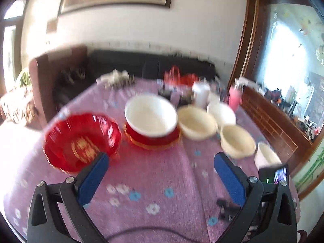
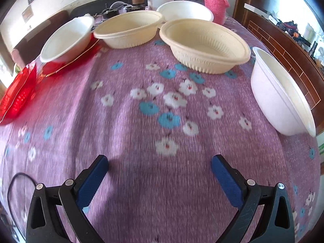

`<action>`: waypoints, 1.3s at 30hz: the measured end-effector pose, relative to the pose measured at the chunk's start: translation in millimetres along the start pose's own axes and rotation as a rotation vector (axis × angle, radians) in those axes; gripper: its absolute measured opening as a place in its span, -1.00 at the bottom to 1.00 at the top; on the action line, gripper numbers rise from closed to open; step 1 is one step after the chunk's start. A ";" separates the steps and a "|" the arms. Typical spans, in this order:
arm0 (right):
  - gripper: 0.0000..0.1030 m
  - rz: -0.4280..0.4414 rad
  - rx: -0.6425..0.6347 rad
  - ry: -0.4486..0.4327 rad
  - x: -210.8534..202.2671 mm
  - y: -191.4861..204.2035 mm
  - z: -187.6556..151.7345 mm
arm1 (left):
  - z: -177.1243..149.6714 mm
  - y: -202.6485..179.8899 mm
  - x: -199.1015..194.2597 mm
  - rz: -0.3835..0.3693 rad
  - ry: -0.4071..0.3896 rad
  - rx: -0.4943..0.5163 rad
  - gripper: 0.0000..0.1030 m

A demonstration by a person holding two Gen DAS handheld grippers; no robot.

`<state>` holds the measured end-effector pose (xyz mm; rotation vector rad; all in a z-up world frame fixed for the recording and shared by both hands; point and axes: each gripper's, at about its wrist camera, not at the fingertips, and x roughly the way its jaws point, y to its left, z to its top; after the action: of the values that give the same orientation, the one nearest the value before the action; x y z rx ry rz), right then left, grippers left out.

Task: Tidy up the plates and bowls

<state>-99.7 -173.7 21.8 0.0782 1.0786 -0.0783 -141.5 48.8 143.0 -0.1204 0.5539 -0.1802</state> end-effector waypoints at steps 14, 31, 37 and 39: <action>0.98 0.090 -0.111 -0.014 -40.5 -19.0 -26.5 | 46.5 33.2 -48.2 0.023 -0.158 -0.036 1.00; 0.98 -0.223 -0.139 -0.830 -341.2 -43.4 124.6 | 232.4 13.8 -160.9 0.247 -0.494 0.209 1.00; 0.99 -0.118 -0.049 -0.787 -358.0 -50.6 170.2 | 273.9 -8.1 -110.8 0.203 -0.368 0.243 1.00; 0.99 -0.059 -0.071 -0.691 -330.2 -44.5 173.6 | 265.8 -2.7 -73.5 0.169 -0.282 0.211 1.00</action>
<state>-107.4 -227.2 393.5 -0.0446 0.3918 -0.1097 -61.7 78.2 405.3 0.1056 0.2594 -0.0543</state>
